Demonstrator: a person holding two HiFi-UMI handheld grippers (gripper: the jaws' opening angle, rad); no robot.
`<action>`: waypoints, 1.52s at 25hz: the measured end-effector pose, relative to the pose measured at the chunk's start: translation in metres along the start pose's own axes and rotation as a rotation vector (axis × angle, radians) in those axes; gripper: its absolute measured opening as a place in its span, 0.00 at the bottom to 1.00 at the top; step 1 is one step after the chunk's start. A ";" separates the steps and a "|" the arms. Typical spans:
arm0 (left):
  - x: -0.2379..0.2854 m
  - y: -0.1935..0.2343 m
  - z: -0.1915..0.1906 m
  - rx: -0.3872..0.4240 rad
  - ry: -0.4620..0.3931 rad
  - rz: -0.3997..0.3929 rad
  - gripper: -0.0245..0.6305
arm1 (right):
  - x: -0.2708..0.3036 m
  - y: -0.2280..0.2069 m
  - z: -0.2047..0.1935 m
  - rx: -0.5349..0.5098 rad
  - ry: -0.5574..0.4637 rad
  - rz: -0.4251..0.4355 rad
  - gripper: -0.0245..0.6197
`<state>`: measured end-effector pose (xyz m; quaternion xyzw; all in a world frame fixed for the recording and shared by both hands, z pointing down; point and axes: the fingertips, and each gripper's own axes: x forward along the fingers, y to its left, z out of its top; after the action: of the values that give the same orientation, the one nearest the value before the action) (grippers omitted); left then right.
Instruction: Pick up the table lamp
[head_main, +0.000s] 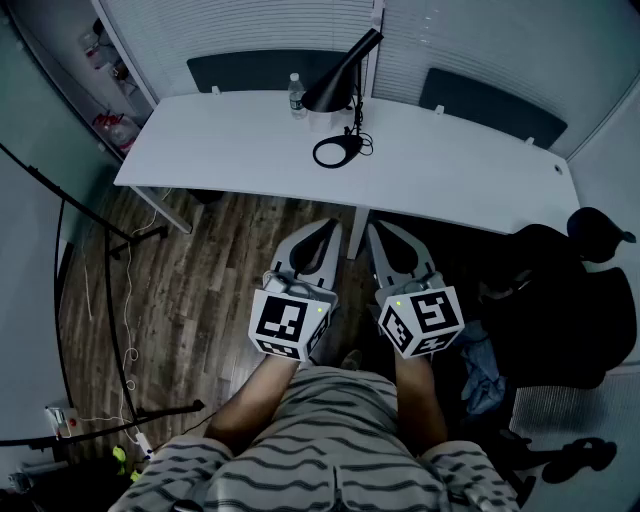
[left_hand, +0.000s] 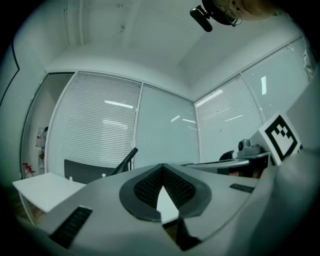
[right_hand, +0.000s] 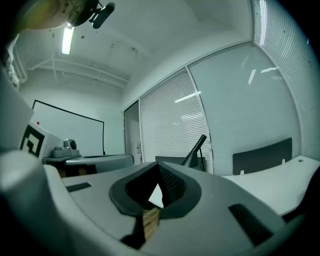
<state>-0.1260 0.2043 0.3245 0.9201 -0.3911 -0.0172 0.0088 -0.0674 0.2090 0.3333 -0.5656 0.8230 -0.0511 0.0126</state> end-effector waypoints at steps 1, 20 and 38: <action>0.001 0.000 0.001 0.001 -0.002 0.002 0.05 | 0.001 0.001 0.001 -0.002 -0.001 0.003 0.05; 0.048 -0.016 -0.013 -0.015 0.017 0.010 0.05 | 0.002 -0.049 0.000 0.032 -0.017 0.042 0.05; 0.118 0.004 -0.040 -0.020 0.043 0.039 0.07 | 0.049 -0.114 -0.017 0.056 0.007 0.044 0.05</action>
<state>-0.0453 0.1165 0.3614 0.9123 -0.4086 -0.0011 0.0269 0.0195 0.1243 0.3636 -0.5465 0.8336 -0.0756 0.0266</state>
